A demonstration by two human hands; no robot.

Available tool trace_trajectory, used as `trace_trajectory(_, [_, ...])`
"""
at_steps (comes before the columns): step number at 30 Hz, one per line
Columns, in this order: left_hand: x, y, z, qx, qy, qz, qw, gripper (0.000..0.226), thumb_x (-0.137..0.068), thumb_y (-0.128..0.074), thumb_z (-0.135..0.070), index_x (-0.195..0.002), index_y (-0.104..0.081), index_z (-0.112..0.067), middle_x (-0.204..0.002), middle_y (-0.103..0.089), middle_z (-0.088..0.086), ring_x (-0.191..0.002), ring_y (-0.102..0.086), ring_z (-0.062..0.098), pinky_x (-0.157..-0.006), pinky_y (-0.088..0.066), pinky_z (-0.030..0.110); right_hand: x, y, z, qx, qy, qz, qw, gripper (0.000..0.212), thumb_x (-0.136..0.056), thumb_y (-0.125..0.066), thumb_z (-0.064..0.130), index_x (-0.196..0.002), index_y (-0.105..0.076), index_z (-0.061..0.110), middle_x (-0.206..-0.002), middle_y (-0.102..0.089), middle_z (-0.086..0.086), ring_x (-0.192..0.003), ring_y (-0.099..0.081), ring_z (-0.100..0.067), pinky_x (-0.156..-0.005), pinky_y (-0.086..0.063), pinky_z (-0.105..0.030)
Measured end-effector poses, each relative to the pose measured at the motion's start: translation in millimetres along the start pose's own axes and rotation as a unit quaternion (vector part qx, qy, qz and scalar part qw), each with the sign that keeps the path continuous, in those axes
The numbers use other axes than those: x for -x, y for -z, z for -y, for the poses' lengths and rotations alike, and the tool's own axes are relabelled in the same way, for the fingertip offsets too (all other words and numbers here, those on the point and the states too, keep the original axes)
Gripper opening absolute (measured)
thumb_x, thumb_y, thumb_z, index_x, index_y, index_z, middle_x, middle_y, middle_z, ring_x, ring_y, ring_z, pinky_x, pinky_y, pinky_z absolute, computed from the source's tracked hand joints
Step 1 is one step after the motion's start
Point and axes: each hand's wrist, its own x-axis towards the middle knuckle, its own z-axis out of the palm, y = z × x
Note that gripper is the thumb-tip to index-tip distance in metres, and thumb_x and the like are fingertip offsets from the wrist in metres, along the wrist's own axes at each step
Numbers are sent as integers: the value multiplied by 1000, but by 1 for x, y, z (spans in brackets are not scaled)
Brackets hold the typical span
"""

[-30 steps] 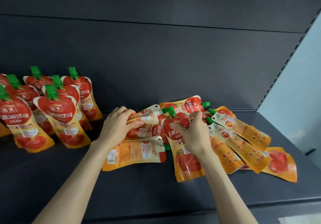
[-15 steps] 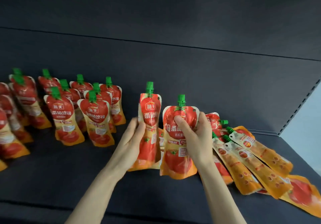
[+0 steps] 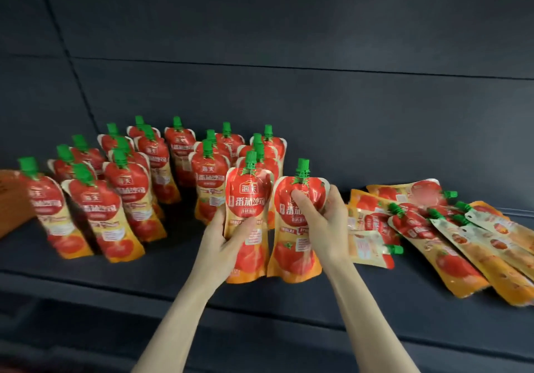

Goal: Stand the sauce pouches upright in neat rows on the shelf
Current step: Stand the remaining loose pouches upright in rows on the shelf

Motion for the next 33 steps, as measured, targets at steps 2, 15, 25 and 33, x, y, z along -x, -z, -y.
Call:
trace_trajectory(2, [-7,26,6,-1,5,0,1000,29,-86,-61,-24,-111,-53,-38,-102,-67,-14,-94,-65,-2,-66,-51,10,3,-21,-4,0,11,-23,1000,22,-84,-68,24,-94,-55,10,-88,-68,-3,-82,-69,-15,-68,-57,-27])
trace_trajectory(15, [-63,90,43,8,7,55,998,34,-90,-59,-22,-122,-52,-31,-116,-63,-13,-105,-60,-1,-84,-51,17,-6,-84,-29,78,24,-60,995,30,-88,-63,27,-111,-48,16,-105,-65,4,-100,-65,-14,-80,-58,-31])
trace_trajectory(25, [-58,87,79,-99,2,-17,995,59,-79,-73,-19,-129,-41,-18,-116,-56,-8,-105,-54,6,-86,-43,18,25,-71,-80,175,-21,-17,984,58,-78,-74,13,-120,-36,20,-109,-57,8,-99,-58,-3,-70,-49,-6])
trace_trajectory(33, [-60,88,86,-161,-28,-44,986,55,-84,-67,-24,-132,-41,-15,-124,-53,-1,-113,-49,9,-90,-40,22,16,-79,-88,312,-11,8,950,56,-88,-61,36,-130,-28,17,-126,-55,2,-114,-56,-15,-86,-45,-23])
